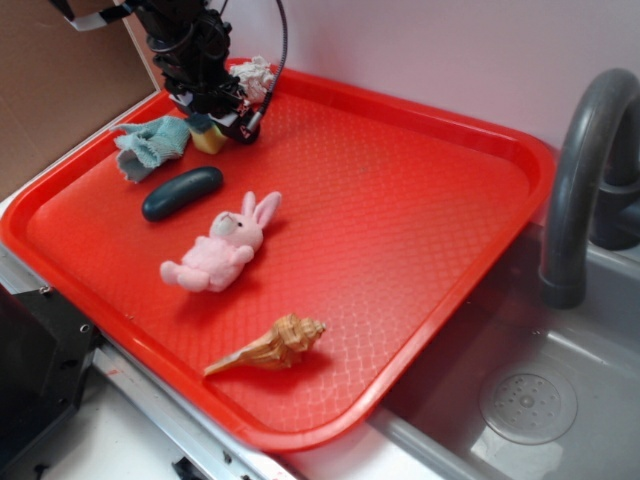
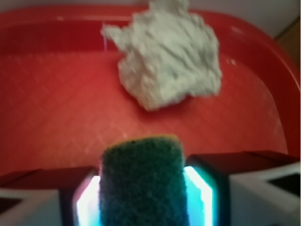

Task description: Grab the green sponge.

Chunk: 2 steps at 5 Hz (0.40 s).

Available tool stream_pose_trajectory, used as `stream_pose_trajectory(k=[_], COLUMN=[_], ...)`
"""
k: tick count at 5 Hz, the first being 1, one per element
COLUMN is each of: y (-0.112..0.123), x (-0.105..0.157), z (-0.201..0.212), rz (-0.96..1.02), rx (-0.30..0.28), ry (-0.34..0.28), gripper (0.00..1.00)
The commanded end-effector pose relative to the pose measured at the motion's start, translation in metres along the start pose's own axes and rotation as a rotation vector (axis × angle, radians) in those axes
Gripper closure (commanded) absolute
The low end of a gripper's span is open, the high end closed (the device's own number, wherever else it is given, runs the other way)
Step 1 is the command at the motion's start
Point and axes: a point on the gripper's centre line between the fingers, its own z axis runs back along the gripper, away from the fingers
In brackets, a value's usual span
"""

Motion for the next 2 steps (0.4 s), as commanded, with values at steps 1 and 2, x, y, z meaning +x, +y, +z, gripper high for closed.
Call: stream_pose_trajectory(k=[1, 2], y=[-0.003, -0.032], x=[0.005, -0.004], z=[0.075, 0.133], rz=[0.008, 0.023], rx=[-0.081, -0.116], ry=[-0.030, -0.038], gripper=[1.00, 1.00])
